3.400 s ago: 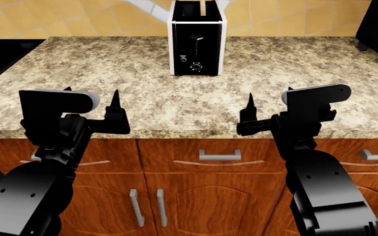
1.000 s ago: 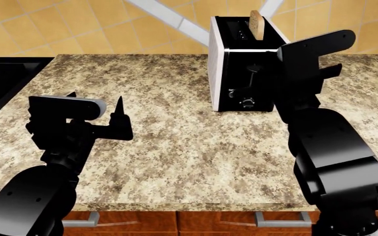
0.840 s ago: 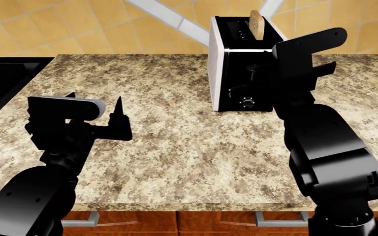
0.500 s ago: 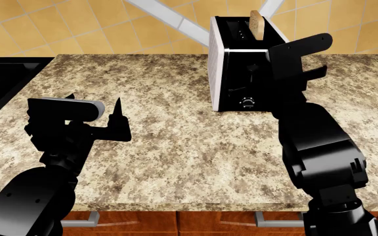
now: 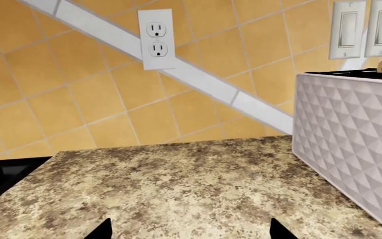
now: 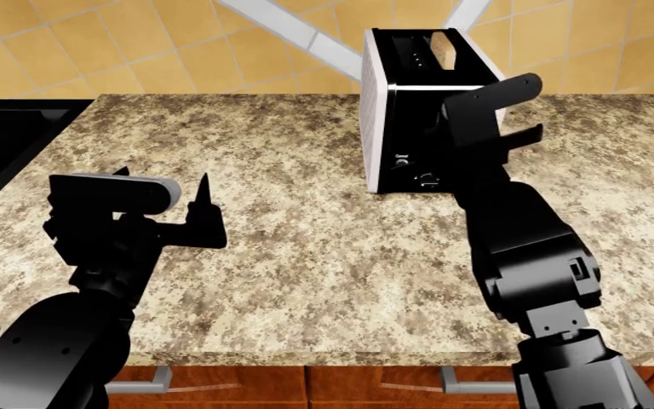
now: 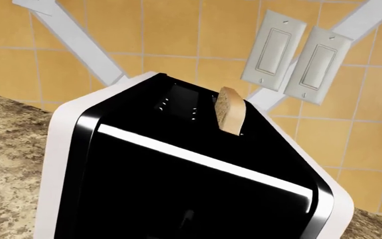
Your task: Push down the lever of the toaster to turn it on.
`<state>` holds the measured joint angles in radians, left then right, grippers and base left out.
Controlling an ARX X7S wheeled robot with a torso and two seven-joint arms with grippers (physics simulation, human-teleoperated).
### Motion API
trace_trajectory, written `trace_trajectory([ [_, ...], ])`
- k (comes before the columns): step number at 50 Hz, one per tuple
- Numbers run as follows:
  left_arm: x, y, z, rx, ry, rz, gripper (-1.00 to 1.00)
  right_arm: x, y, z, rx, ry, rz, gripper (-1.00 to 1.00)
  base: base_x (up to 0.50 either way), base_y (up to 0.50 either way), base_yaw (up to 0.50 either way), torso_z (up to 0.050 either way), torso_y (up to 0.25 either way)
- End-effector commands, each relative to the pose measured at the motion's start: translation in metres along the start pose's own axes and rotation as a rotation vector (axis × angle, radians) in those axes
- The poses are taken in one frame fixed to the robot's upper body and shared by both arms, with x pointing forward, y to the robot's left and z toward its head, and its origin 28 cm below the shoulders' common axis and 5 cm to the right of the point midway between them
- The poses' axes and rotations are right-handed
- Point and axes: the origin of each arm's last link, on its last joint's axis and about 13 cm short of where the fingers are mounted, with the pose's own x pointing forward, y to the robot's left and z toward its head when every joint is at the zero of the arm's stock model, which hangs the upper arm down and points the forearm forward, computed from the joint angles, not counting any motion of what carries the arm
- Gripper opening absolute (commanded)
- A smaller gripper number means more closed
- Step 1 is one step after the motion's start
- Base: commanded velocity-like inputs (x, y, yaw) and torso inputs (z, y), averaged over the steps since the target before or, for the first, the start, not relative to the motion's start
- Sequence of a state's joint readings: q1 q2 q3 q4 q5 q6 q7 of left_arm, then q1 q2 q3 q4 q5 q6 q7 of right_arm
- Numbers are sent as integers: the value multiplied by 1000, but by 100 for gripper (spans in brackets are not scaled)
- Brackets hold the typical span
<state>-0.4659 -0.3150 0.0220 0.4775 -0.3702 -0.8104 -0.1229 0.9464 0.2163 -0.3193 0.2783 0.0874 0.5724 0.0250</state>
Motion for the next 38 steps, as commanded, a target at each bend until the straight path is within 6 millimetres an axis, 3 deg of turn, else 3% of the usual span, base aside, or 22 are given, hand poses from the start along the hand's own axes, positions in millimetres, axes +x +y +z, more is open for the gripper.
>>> trace_trajectory([
  [1, -1, -1, -2, 0, 4, -3, 100, 3, 4, -20, -10, 68, 9, -100, 0, 0, 0, 0, 0],
  [28, -3, -1, -5, 1, 12, -2, 100, -1, 16, -68, -5, 169, 27, -100, 4, 0, 1, 0, 0],
  [38, -3, -1, -6, 2, 14, -3, 100, -2, 18, -72, -5, 181, 33, -100, 4, 0, 1, 0, 0],
])
